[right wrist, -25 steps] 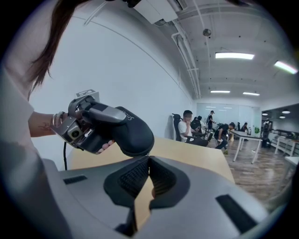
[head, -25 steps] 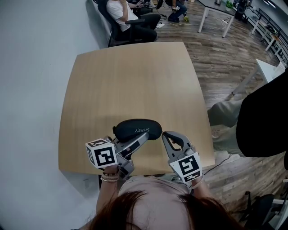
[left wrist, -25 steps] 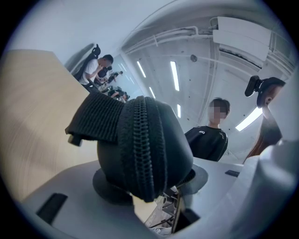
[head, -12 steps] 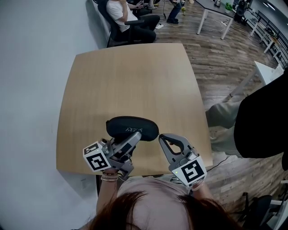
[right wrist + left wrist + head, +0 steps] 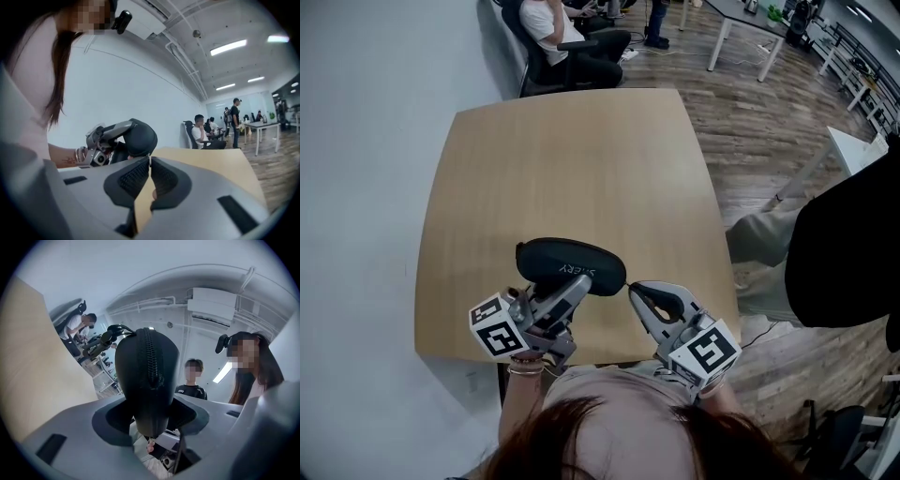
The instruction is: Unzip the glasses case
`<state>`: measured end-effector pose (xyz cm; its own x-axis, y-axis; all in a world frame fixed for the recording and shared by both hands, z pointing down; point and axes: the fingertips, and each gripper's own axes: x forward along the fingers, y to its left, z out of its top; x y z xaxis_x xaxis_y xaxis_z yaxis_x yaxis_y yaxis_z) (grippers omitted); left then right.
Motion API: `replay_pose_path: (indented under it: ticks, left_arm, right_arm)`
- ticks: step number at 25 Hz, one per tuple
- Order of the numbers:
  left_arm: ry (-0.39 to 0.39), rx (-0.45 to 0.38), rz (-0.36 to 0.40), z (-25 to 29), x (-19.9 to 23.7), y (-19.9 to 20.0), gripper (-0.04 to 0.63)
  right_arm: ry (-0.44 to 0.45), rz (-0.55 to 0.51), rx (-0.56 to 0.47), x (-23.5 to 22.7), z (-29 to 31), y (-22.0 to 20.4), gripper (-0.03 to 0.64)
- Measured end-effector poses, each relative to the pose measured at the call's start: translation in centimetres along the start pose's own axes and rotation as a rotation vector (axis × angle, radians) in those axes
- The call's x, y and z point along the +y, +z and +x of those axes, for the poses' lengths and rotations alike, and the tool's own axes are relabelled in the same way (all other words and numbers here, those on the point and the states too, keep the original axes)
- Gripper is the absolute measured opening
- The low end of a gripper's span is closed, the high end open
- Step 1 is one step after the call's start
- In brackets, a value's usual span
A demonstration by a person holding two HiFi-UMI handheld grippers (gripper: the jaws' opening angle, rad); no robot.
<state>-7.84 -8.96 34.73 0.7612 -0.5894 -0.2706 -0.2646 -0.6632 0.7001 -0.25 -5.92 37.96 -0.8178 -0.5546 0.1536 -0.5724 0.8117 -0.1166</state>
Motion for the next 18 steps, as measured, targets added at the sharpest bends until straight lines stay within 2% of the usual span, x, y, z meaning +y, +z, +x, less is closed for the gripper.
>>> replay_pose_path:
  ticks: [4, 6, 9, 12, 18]
  left_arm:
    - [-0.012, 0.007, -0.003, 0.0, 0.0, 0.1, 0.225]
    - [-0.019, 0.016, -0.001, -0.1, -0.1, 0.0, 0.225]
    - [-0.051, 0.041, -0.002, 0.0, -0.3, -0.3, 0.226]
    - [-0.095, 0.067, -0.008, -0.1, -0.8, -0.5, 0.227]
    - [-0.167, 0.138, -0.024, 0.2, -2.0, -1.7, 0.227]
  right_arm:
    - [0.035, 0.085, -0.012, -0.5, -0.7, -0.2, 0.029]
    - [0.067, 0.121, -0.022, -0.4, -0.9, 0.1, 0.097]
    - [0.128, 0.171, -0.028, 0.2, -0.8, 0.5, 0.149]
    - [0.209, 0.226, -0.026, 1.2, -0.3, 0.7, 0.229]
    - [0.306, 0.259, -0.018, 2.6, 0.6, 1.0, 0.278]
